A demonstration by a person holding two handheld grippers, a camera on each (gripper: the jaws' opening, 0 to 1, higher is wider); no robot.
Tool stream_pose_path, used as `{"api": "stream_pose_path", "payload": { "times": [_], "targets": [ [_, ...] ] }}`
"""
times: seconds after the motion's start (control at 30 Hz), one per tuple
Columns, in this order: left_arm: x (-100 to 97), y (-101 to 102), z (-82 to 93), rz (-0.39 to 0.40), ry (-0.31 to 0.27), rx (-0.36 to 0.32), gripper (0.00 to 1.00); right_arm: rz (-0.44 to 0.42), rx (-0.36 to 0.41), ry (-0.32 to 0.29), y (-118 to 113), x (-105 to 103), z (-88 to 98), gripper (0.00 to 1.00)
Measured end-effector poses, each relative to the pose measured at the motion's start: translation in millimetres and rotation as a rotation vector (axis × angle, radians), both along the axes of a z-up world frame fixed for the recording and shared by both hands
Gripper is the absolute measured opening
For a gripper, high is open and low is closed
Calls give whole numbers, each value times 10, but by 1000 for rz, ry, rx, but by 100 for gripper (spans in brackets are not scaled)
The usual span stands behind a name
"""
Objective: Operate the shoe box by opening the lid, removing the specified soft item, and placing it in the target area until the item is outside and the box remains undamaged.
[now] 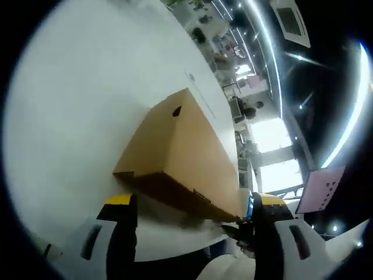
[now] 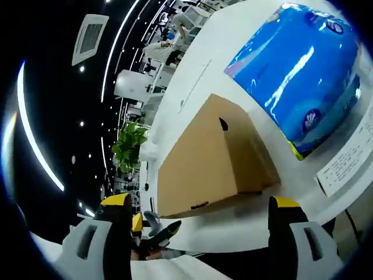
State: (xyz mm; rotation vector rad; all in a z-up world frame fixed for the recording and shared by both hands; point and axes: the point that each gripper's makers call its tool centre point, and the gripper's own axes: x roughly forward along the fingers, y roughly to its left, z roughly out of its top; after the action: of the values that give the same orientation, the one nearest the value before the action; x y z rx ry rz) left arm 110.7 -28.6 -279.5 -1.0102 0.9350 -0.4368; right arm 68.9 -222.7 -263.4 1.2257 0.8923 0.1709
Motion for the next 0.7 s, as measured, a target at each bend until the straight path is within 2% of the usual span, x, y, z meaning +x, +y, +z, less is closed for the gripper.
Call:
{"api": "stream_pose_path", "payload": {
  "times": [0.03, 0.1, 0.13, 0.2, 0.27, 0.33, 0.4, 0.5, 0.6, 0.67, 0.7],
  "targets": [
    [11, 26, -11, 5, 1, 7, 75, -20, 48, -13, 22, 17, 41, 88],
    [19, 93, -74, -4, -2, 58, 65, -72, 88, 18, -12, 39, -7, 86],
    [25, 93, -78, 0, 6, 41, 65, -93, 102, 11, -48, 71, -12, 82],
    [46, 103, -65, 56, 51, -19, 63, -103, 100, 9, -66, 84, 8, 74],
    [89, 171, -85, 121, 70, -59, 61, -93, 99, -4, -53, 94, 21, 65],
    [105, 213, -106, 160, 81, -76, 63, -56, 45, -9, -62, 60, -44, 58],
    [78, 221, -148, 140, 81, -40, 63, -47, 43, -3, -38, 37, -64, 60],
    [60, 195, -164, 132, 93, -55, 61, -67, 90, 10, -44, 19, -78, 54],
    [50, 188, -172, 137, 99, -43, 58, -95, 70, 27, -138, 9, -157, 44],
    [44, 174, -180, 116, 98, -12, 57, -104, 9, 43, -204, 2, -241, 44],
    [26, 163, -176, 91, 87, 23, 57, -112, 19, 43, -201, 12, -236, 44]
  ]
}}
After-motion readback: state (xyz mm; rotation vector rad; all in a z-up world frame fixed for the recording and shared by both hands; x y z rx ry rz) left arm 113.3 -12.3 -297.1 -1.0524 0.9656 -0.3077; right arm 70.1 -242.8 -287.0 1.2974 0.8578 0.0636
